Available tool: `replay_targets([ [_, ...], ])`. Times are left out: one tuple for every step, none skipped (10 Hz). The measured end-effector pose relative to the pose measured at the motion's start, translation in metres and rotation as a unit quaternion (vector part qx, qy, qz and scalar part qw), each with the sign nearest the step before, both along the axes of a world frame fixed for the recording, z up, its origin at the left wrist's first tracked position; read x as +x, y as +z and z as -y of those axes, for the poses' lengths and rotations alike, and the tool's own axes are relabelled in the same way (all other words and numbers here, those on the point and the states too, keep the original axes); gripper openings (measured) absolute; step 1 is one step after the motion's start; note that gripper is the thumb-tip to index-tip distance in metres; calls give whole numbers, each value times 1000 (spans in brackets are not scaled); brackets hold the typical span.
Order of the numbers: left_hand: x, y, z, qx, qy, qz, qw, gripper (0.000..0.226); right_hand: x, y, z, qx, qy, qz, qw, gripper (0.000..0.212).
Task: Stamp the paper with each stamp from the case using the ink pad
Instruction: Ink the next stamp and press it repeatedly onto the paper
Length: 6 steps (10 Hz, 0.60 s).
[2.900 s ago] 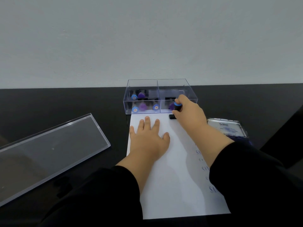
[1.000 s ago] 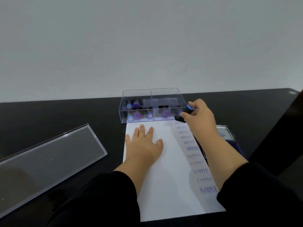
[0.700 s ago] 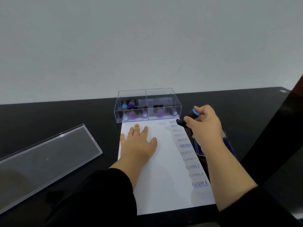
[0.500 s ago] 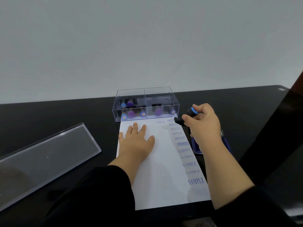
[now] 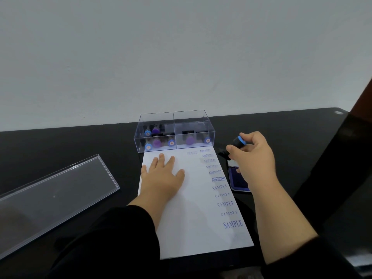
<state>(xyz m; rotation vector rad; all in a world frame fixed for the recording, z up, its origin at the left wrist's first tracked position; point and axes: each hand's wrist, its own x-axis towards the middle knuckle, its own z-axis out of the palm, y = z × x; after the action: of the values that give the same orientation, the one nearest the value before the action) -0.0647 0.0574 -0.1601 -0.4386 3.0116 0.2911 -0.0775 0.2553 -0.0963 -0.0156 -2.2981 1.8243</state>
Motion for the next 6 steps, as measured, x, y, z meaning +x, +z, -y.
replay_targets([
  [-1, 1, 0, 0, 0, 0, 1000, 60, -1, -1, -5, 15, -8, 6, 1000, 30],
  [0, 1, 1, 2, 0, 3, 1000, 60, -1, -2, -14, 59, -22, -6, 998, 28],
  [0, 1, 1, 2, -2, 6, 1000, 60, 1, -5, -25, 163, -45, -25, 985, 26],
  [0, 1, 2, -2, -3, 9, 1000, 60, 7, -11, -34, 242, -68, -29, 968, 24],
  [-1, 2, 2, -2, -4, 8, 1000, 60, 15, -16, -38, 290, -79, -37, 953, 21],
  [0, 2, 1, 2, -4, 3, 1000, 60, 18, -18, -37, 331, -77, -33, 940, 21],
])
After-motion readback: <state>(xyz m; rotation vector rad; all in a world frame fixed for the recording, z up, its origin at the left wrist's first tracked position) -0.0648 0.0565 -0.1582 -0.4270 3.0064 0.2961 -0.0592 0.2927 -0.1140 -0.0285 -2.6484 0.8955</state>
